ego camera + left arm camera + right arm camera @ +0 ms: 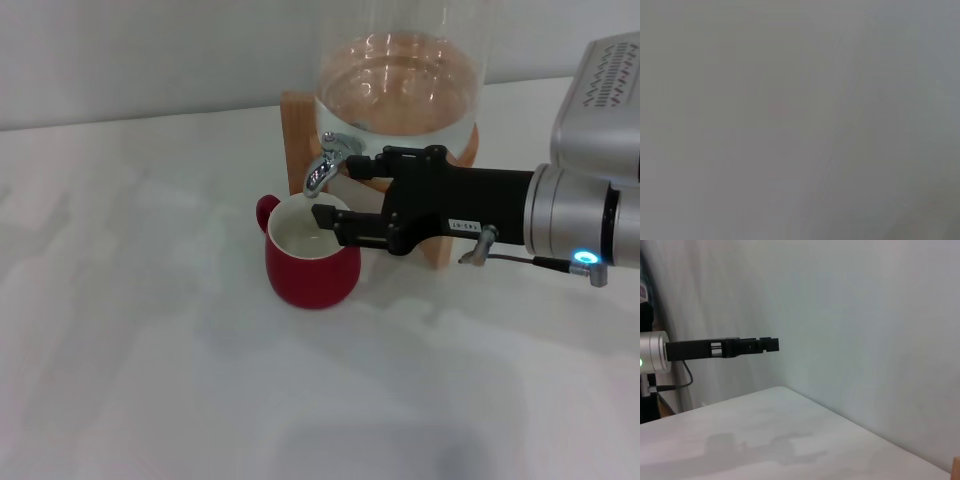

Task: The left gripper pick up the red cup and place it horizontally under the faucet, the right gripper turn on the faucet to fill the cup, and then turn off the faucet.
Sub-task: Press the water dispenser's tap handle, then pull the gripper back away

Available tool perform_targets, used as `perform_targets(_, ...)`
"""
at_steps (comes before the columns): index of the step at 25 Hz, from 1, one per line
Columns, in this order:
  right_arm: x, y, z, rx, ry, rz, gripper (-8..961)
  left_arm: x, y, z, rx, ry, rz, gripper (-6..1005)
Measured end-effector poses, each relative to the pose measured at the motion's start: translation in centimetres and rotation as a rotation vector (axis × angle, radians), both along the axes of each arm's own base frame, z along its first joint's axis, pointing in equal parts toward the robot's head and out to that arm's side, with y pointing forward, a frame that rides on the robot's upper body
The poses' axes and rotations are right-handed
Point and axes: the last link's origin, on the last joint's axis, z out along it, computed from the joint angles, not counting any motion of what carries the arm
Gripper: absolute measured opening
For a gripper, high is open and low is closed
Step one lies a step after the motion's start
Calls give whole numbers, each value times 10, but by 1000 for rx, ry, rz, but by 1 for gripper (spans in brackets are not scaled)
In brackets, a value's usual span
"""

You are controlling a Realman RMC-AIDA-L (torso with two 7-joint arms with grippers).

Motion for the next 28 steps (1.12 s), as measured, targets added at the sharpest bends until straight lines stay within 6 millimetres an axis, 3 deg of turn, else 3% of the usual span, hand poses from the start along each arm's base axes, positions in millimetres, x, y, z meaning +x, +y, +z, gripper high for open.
perform_targets(19,7,4,4,8,24,-32,724,2,0,-1,-1,1,-5,887)
perform_targets(28,2,-6,15,-60,87,18,725,1,2,0,3,2,1,888)
